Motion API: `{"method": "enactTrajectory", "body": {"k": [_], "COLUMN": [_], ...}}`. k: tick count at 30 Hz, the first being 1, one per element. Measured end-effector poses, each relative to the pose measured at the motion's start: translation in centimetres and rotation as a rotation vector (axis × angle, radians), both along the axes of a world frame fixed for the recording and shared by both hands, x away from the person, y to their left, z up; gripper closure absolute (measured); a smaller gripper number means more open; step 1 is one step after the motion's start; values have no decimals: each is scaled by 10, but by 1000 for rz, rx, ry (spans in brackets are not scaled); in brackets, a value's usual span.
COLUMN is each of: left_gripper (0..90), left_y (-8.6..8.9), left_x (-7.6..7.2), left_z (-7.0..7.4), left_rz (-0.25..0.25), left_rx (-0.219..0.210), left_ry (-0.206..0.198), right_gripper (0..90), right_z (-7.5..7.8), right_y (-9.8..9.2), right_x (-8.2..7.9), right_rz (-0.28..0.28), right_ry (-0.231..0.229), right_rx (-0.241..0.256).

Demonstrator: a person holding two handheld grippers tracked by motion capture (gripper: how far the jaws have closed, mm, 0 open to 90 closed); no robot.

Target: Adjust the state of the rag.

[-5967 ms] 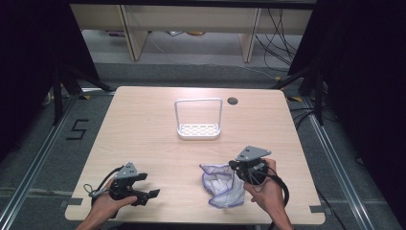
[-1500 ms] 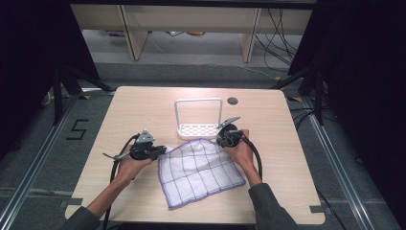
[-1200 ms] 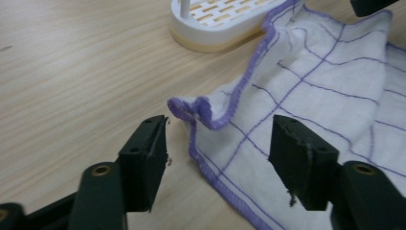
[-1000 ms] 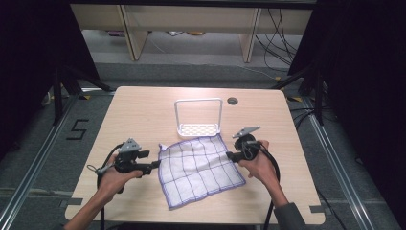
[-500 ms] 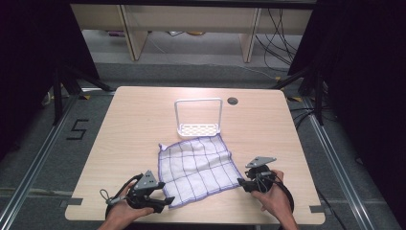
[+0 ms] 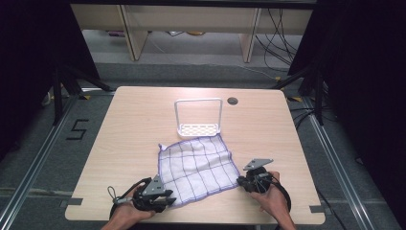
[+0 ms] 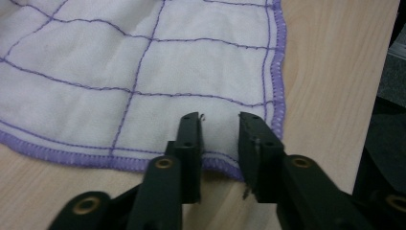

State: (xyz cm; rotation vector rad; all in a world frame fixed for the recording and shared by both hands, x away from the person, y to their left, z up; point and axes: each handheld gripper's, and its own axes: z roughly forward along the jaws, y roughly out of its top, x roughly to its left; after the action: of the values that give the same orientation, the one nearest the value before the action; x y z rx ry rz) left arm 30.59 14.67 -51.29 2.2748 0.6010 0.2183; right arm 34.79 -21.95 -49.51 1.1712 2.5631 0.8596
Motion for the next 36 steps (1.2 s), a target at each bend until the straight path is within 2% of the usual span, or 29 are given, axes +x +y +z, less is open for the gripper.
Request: {"method": "enactTrajectory", "body": {"k": [1, 3, 4, 6, 7, 8, 9, 10, 11, 12, 13, 14, 15, 17, 18, 19, 21, 22, 24, 25, 26, 28, 29, 30, 31, 33, 36], "left_gripper": [778, 844, 856, 862, 863, 863, 863, 863, 863, 863, 863, 863, 861, 858, 856, 853, 853, 853, 853, 853, 851, 842, 826, 789, 725, 600, 487], "left_y": [1, 1, 2, 4, 6, 8, 10, 11, 13, 13, 13, 14, 13, 15, 16, 18, 20, 21, 24, 24, 25, 26, 26, 27, 29, 31, 39], "left_x": [1, 1, 1, 0, -2, -4, -7, -10, -14, -16, -20, -23, -27, -27, -27, -24, -21, -20, -19, -20, -21, -23, -23, -23, -22, -18, -7], "left_z": [0, 0, 0, 1, 2, 3, 3, 4, 5, 4, 4, 4, 4, 5, 4, 5, 4, 3, 4, 2, 2, 3, 4, 4, 6, 10, 20], "left_rz": [-2, -11, -15, -27, -32, -29, -36, -42, -57, -67, -64, -86, -76, -92, -69, -77, -40, -39, -43, -27, -23, -21, -16, -6, -1, 57, 133], "left_rx": [2, 5, 9, 5, -15, -30, -47, -37, -22, -26, -28, -15, -24, 2, -3, 9, -2, -5, 22, 2, -3, -13, -10, -20, -27, -90, -118], "left_ry": [-5, -10, -9, -6, -6, 13, 20, 18, 14, 12, 21, 16, 23, 5, 12, 10, 16, 25, 13, 38, 44, 49, 44, 51, 40, 67, 44], "right_gripper": [870, 879, 881, 882, 882, 882, 882, 882, 882, 882, 882, 881, 881, 876, 868, 856, 814, 780, 631, 598, 588, 515, 504, 486, 467, 455, 459], "right_z": [0, 2, 1, 7, 9, 10, 14, 15, 17, 17, 17, 17, 16, 14, 12, 11, 9, 10, 10, 11, 12, 14, 18, 20, 22, 26, 30], "right_y": [1, 2, 3, 3, 3, 2, 0, 0, -1, 0, -1, 0, 1, 4, 4, 3, 2, 2, 4, 4, 4, 3, 4, 4, 5, 4, 5], "right_x": [0, -2, -4, -11, -16, -22, -30, -39, -47, -57, -63, -71, -77, -83, -83, -82, -79, -78, -77, -76, -75, -72, -69, -65, -58, -43, -22], "right_rz": [-2, 17, 23, 42, 38, 40, 50, 46, 58, 63, 76, 78, 89, 80, 85, 83, 76, 85, 61, 64, 58, 59, 50, 51, 34, 17, 6], "right_ry": [1, 1, -21, -13, -11, -30, -25, -28, -31, -39, -30, -26, -27, -10, -11, 5, 8, 26, 24, 21, 27, -12, -16, -35, -62, -70, -90], "right_rx": [1, -17, -19, -26, -22, -10, -12, 11, 0, 9, 5, 7, -3, 15, 12, 4, 13, 13, 20, 22, 26, 23, 20, 16, 33, 48, 65]}}
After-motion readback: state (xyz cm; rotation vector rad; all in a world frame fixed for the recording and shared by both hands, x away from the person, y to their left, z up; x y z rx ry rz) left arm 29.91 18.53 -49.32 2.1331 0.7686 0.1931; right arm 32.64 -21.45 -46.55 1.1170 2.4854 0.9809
